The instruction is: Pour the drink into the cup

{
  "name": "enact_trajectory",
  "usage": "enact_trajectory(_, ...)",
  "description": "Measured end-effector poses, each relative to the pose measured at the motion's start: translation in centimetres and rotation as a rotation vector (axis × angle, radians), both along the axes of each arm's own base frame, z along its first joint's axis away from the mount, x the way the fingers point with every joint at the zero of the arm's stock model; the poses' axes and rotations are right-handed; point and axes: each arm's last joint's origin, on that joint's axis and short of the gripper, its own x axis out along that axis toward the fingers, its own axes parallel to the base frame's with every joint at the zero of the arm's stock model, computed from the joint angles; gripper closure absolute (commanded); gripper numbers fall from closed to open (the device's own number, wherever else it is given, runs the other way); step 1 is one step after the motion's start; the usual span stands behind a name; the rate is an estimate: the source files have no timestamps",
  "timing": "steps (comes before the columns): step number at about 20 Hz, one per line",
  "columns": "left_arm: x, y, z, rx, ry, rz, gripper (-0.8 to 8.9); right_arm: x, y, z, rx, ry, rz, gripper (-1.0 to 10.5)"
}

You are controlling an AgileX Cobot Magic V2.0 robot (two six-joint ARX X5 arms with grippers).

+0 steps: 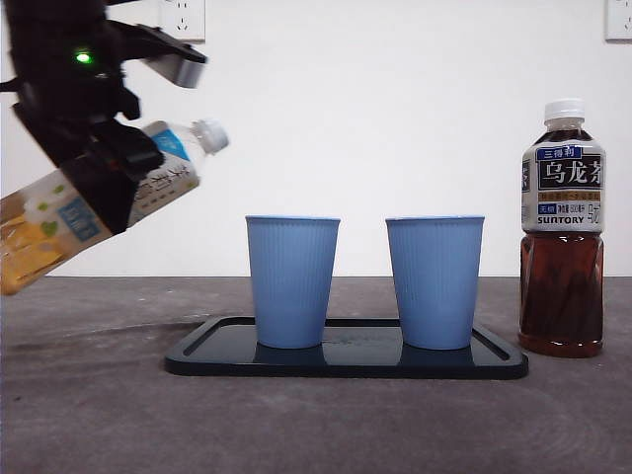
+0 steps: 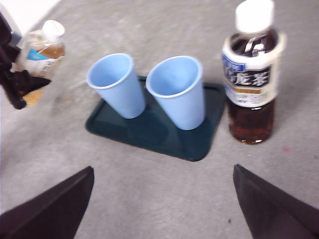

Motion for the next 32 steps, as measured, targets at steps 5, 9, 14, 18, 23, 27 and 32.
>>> enact_trajectory(5,0.6,-2.3,0.7,0.192,-0.032,-0.058,5.66,0.0,-0.1,0.0,-0.015,-0.006,-0.021,5.0)
enact_trajectory(9,0.2,-3.6,0.4,0.32,-0.03,-0.132,5.66,0.0,-0.1,0.0,-0.023,-0.012,-0.014,5.0)
enact_trajectory(14,-0.3,-5.2,-1.3,0.483,-0.004,-0.187,5.66,0.0,-0.1,0.0,-0.026,-0.014,-0.01,5.0)
enact_trajectory(18,-0.5,-5.6,-1.5,0.573,-0.03,-0.187,5.66,0.0,-0.1,0.0,-0.026,-0.015,-0.01,5.0)
enact_trajectory(23,-0.6,-5.8,-1.6,0.68,-0.035,-0.211,5.66,0.0,-0.1,0.0,-0.026,-0.015,-0.009,5.0)
enact_trajectory(27,-0.4,-5.9,-1.4,0.738,-0.063,-0.207,5.66,0.0,-0.1,0.0,-0.025,-0.015,-0.009,5.0)
enact_trajectory(32,-0.5,-6.2,-1.3,0.774,-0.063,-0.245,5.66,0.0,-0.1,0.0,-0.025,-0.015,-0.009,5.0)
